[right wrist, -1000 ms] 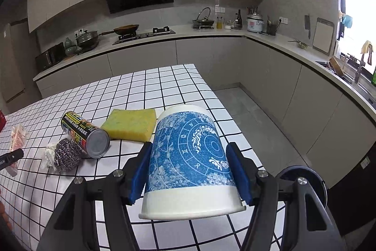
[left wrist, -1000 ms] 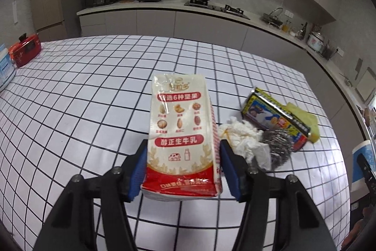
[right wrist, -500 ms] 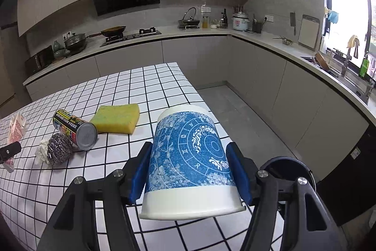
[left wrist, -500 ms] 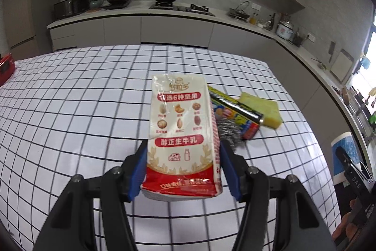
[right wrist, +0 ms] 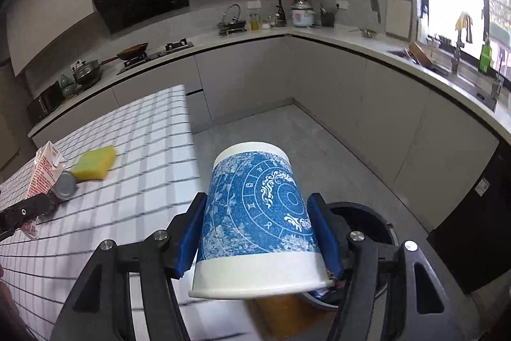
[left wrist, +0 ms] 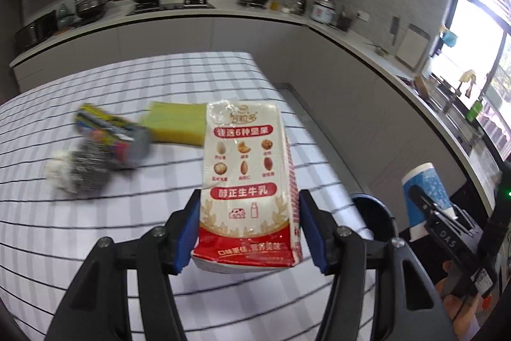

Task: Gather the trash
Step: 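Carry the blue cup and milk carton over the bucket and open both tools, then move both tools back to the island toward the tissue and steel scrubber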

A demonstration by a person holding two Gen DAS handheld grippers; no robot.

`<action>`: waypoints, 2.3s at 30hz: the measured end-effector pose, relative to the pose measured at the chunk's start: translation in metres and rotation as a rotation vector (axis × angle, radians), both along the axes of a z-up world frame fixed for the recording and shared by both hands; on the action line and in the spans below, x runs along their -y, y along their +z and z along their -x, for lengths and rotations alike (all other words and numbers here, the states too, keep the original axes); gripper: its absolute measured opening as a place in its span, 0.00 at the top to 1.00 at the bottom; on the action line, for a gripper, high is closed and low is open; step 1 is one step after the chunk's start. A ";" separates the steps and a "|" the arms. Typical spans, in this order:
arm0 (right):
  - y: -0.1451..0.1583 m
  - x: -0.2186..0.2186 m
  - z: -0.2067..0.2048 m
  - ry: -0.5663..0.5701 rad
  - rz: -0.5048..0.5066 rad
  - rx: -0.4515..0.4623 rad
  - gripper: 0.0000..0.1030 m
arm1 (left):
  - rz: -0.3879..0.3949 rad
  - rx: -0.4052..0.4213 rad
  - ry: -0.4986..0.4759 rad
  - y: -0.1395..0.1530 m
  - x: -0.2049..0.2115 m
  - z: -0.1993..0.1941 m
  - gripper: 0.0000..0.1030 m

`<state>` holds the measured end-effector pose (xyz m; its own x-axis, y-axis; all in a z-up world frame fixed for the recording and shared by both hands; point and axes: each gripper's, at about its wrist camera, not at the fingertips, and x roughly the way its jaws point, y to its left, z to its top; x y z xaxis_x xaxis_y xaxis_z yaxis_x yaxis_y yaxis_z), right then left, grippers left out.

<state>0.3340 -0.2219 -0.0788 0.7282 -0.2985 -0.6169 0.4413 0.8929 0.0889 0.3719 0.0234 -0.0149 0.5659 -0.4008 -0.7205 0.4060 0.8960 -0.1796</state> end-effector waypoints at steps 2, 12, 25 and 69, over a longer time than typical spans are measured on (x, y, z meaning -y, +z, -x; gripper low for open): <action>-0.013 0.048 0.012 0.012 -0.046 -0.026 0.36 | 0.023 -0.051 -0.029 -0.006 0.046 0.013 0.42; -0.087 0.185 0.034 0.084 -0.186 -0.190 0.36 | -0.028 -0.228 -0.129 -0.070 0.210 0.034 0.42; -0.144 0.221 0.006 0.153 -0.215 -0.315 0.25 | -0.109 -0.431 -0.036 -0.144 0.252 0.025 0.33; -0.001 -0.151 -0.126 0.480 -0.074 -0.075 0.22 | -0.098 -0.140 0.518 -0.022 -0.210 -0.079 0.28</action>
